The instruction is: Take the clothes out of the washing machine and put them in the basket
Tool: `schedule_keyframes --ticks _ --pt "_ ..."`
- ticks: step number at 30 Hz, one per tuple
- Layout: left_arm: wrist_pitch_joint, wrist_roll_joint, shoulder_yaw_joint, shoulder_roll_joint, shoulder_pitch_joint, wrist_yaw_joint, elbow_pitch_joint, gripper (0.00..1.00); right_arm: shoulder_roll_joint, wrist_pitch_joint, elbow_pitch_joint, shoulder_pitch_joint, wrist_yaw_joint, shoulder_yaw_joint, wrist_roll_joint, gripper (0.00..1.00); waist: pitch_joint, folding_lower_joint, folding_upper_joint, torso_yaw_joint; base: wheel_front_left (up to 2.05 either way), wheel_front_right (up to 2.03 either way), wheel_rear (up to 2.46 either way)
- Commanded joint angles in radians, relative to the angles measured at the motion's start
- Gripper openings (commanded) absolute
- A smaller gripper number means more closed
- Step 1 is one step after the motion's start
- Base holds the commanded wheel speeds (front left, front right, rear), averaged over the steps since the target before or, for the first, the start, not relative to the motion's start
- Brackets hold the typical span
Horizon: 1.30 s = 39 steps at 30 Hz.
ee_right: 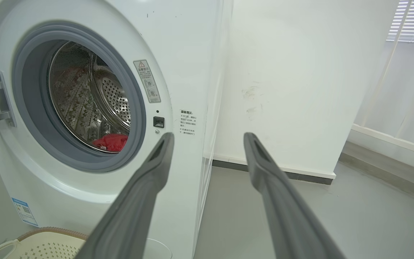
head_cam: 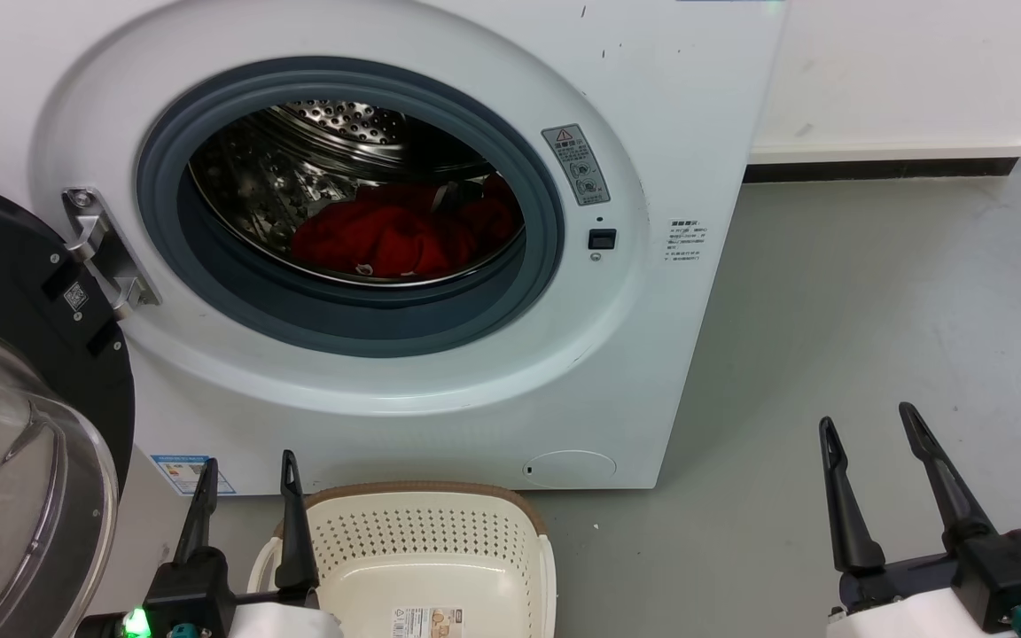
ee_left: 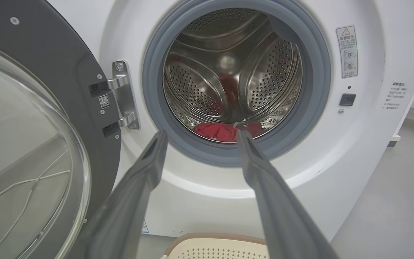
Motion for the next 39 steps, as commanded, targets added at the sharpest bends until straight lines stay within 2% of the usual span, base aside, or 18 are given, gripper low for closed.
schedule_keyframes --ticks 1,30,34,39 --pt "-0.008 0.004 -0.001 0.003 0.012 0.004 -0.004 1.0 -0.001 -0.002 -0.001 0.008 -0.001 -0.001 -0.001 1.0 0.001 0.0 -0.0001 0.0 0.0 0.0 0.0" --pt "-0.006 -0.006 0.006 0.003 -0.004 0.002 0.015 1.0 -0.001 -0.002 0.018 -0.003 -0.001 -0.003 0.052 1.0 0.006 0.0 -0.0001 -0.004 0.0 0.0 0.0" --pt "-0.006 0.0 0.017 0.003 -0.045 -0.013 0.021 1.0 -0.001 -0.002 0.014 -0.016 -0.001 0.005 0.05 1.0 0.019 0.0 -0.0001 -0.017 0.0 0.0 0.0" --pt "-0.005 -0.025 0.052 0.003 -0.141 -0.066 0.069 1.0 -0.001 -0.002 0.004 -0.048 -0.001 0.016 0.051 1.0 0.066 0.0 -0.0001 -0.043 0.0 0.0 0.0"
